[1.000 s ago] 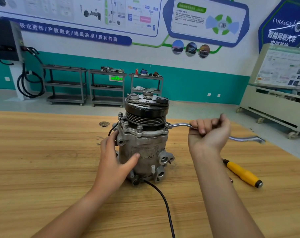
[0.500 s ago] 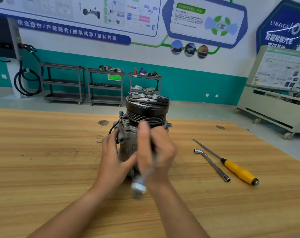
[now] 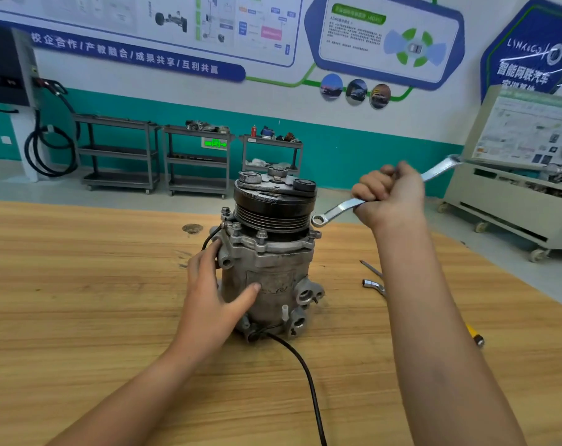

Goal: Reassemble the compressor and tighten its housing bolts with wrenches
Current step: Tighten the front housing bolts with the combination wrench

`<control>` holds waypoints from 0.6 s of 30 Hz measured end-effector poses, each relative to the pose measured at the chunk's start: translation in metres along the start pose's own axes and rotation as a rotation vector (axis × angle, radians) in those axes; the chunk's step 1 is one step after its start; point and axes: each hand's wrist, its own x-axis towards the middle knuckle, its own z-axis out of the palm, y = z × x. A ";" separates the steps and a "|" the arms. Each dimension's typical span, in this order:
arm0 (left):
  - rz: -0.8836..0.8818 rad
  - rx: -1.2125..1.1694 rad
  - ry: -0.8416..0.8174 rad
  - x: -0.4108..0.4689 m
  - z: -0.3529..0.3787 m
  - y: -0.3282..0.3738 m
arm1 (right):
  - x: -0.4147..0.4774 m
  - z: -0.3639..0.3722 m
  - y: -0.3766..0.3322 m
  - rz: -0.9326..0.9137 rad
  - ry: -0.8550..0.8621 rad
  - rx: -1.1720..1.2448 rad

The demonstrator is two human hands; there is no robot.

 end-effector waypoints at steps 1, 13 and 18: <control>0.000 0.005 0.002 0.000 0.000 0.000 | 0.007 -0.004 0.004 0.051 0.033 0.002; -0.005 0.013 -0.012 -0.001 -0.001 -0.001 | 0.028 -0.018 0.020 0.181 0.119 0.018; -0.002 0.011 -0.004 -0.001 0.000 0.001 | 0.025 -0.035 0.019 0.129 0.128 0.042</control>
